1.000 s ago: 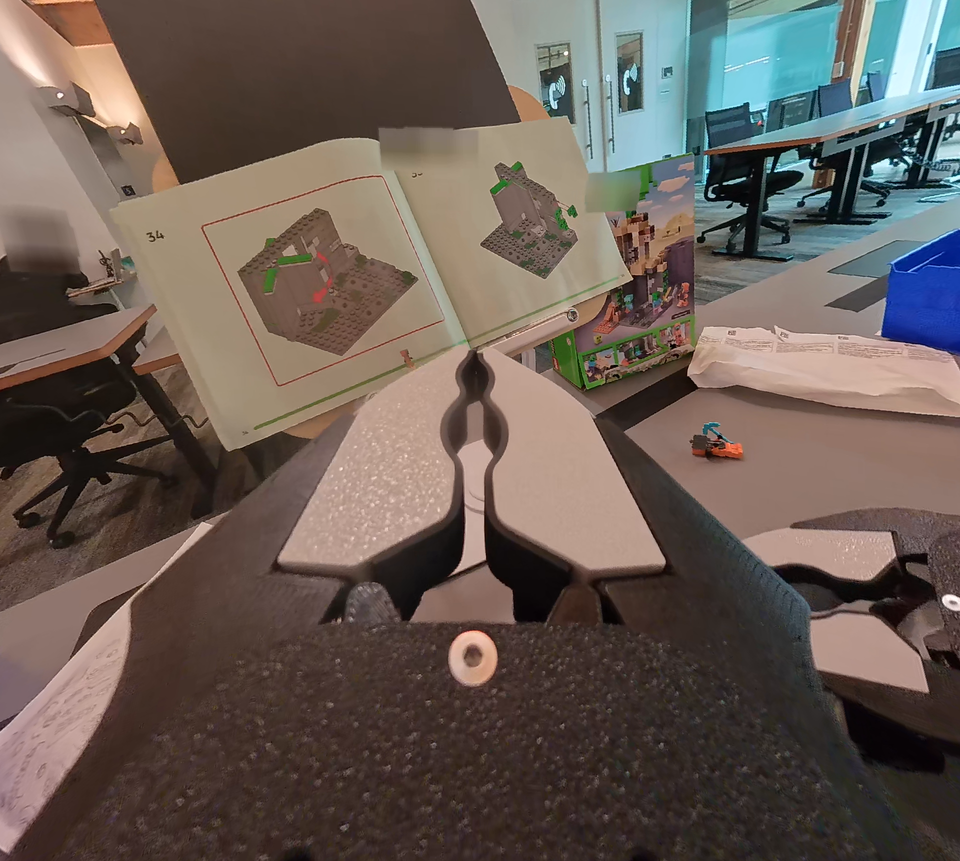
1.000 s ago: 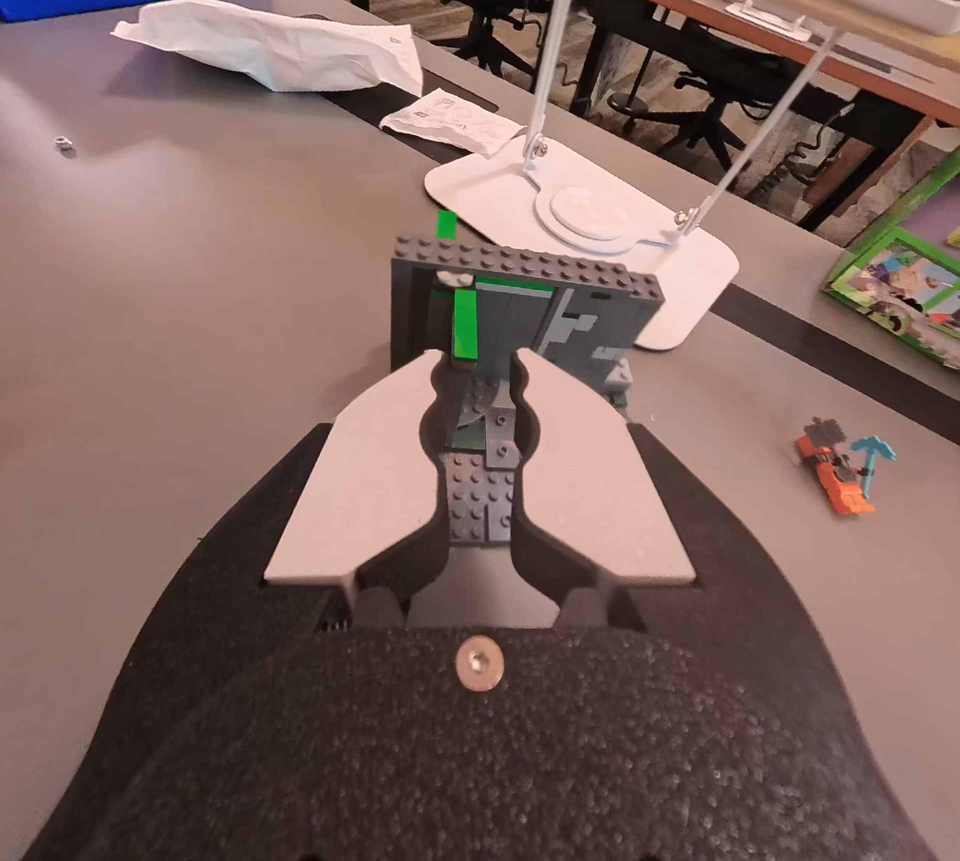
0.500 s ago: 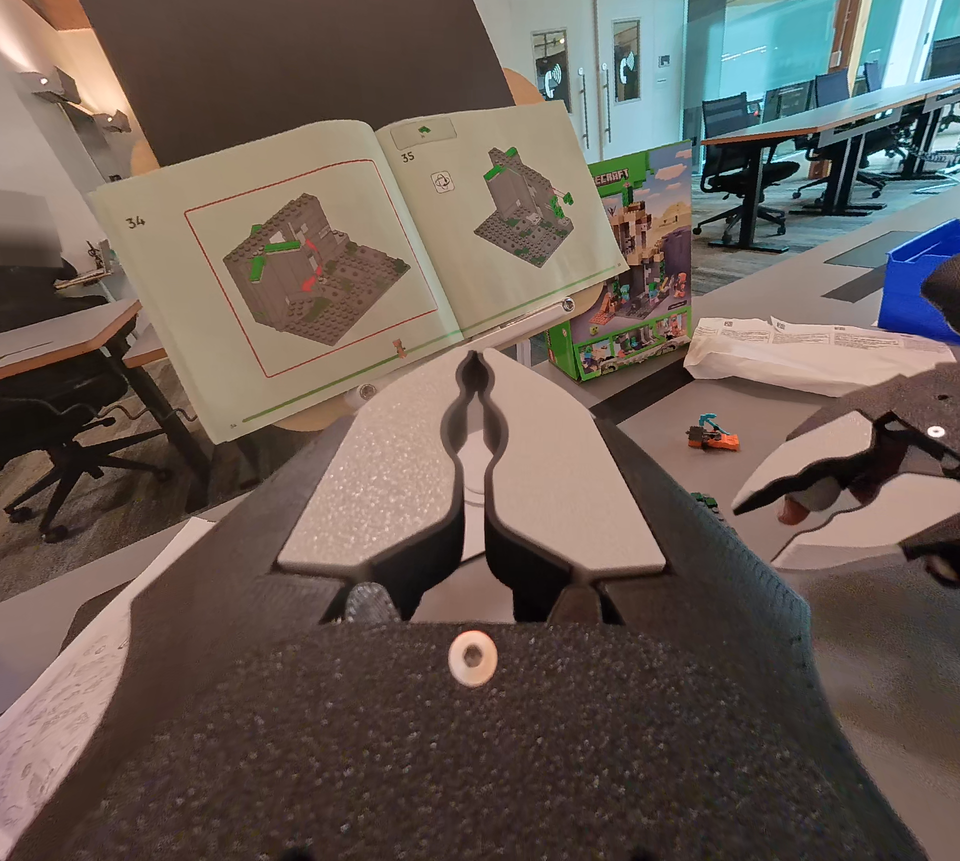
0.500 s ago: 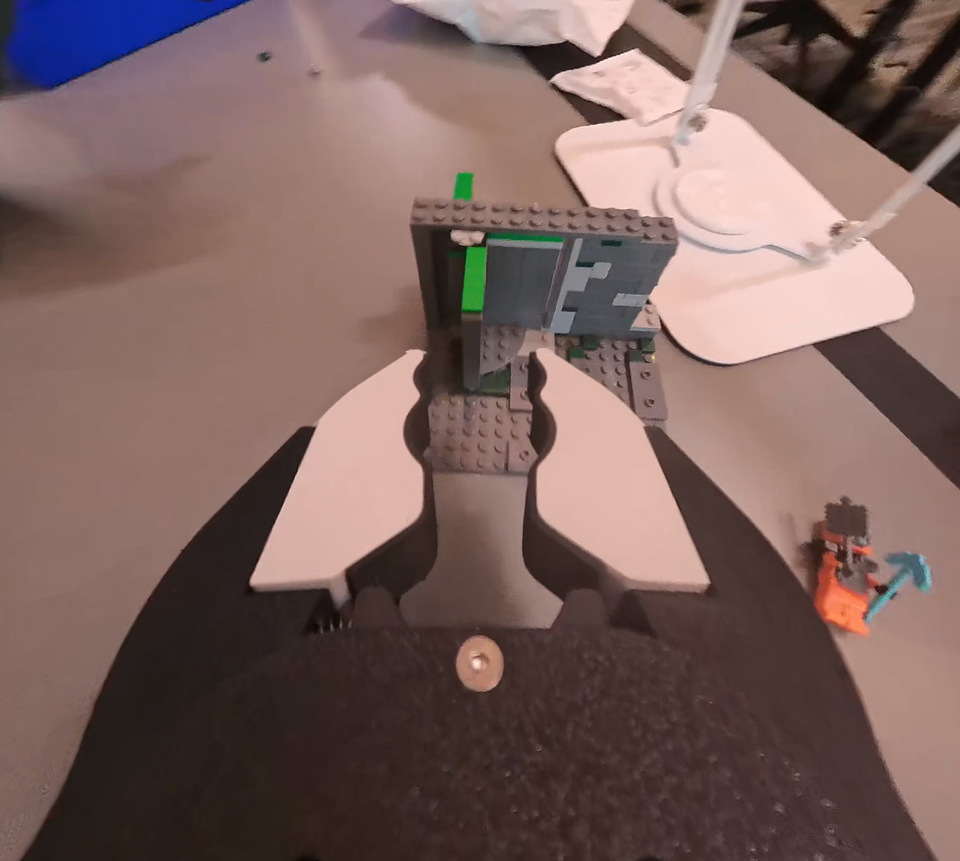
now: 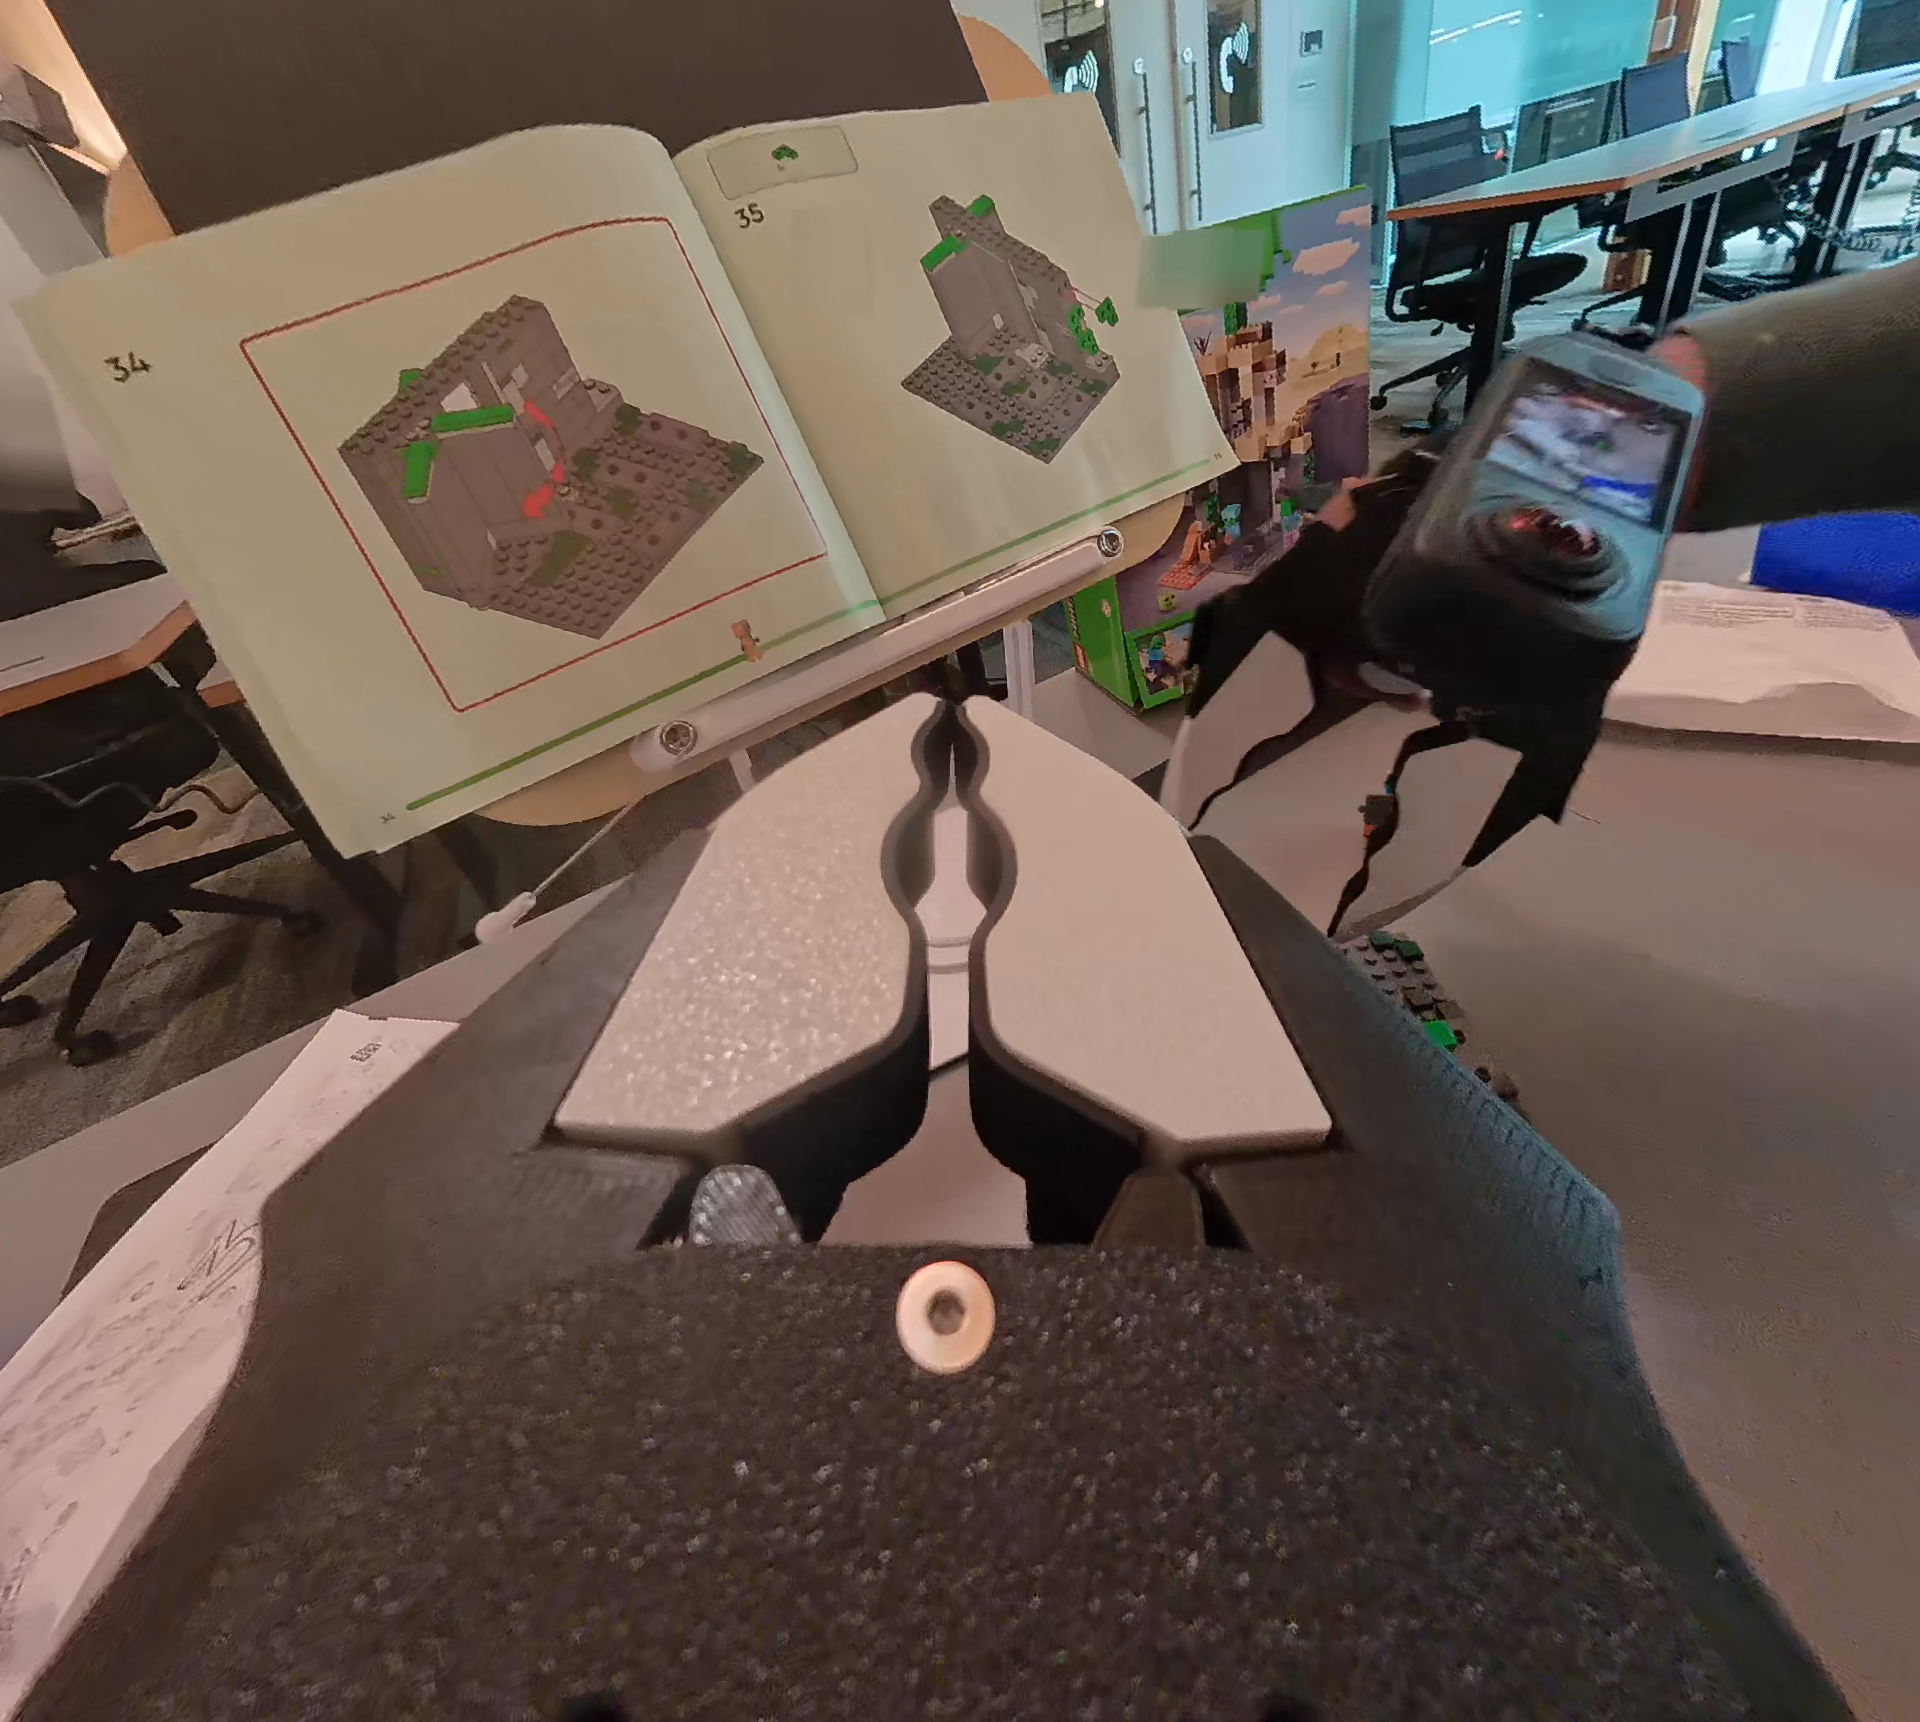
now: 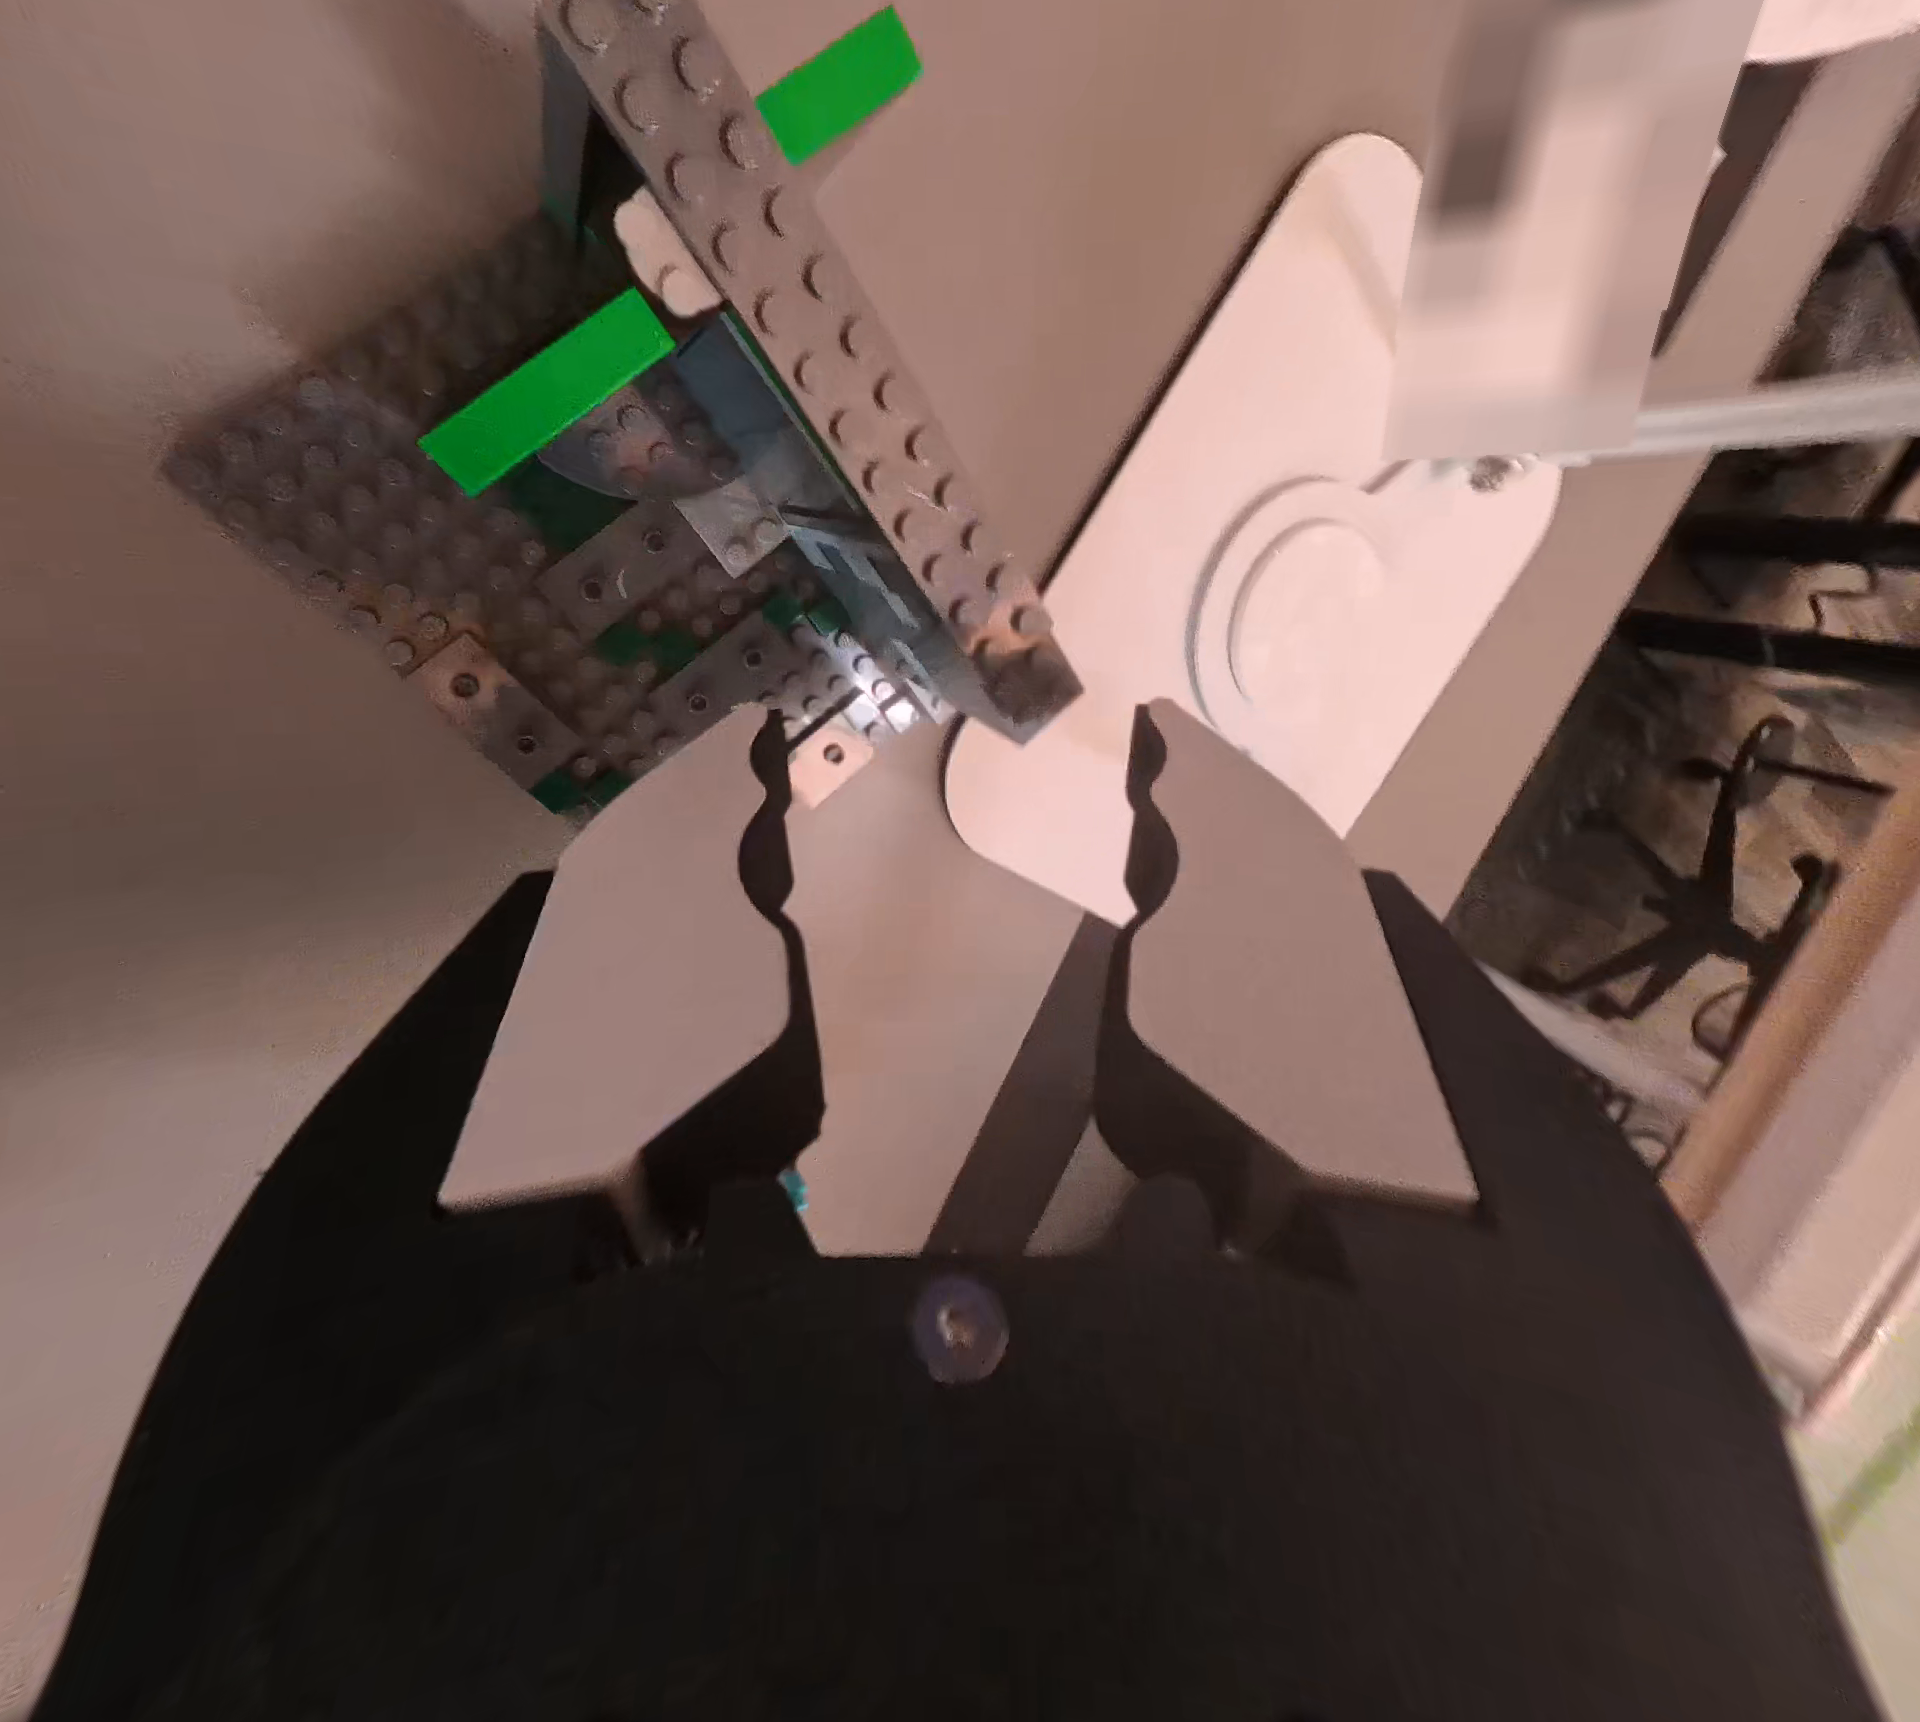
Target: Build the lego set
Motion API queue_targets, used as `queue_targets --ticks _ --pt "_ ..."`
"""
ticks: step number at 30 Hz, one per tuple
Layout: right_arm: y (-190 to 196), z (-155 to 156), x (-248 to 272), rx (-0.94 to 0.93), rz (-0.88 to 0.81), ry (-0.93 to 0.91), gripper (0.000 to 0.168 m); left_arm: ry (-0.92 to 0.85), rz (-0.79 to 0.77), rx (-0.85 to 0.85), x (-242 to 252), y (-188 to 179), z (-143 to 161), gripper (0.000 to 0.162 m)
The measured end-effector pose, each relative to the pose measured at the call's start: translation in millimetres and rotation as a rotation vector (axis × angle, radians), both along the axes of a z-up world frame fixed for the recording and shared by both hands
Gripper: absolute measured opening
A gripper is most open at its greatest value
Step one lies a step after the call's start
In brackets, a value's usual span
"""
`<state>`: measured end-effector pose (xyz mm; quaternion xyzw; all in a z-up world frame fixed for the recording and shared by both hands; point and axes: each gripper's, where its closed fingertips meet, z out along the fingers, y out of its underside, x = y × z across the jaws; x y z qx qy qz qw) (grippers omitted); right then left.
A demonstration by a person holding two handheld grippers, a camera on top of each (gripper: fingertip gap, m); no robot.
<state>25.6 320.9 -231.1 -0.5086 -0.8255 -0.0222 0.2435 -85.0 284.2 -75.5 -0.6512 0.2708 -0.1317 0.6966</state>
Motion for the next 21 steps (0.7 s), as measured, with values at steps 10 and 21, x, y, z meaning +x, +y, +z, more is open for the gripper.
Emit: queue_targets --ticks 10,21 --pt "-2.3 -18.2 -13.0 -0.192 -0.108 -0.047 0.029 -0.005 0.004 -0.033 -2.7 6.4 -8.8 0.0" --pt "-42.2 -14.6 -13.1 -0.32 -0.563 0.161 0.021 -0.003 -0.013 -0.011 4.3 -2.7 -1.6 0.0"
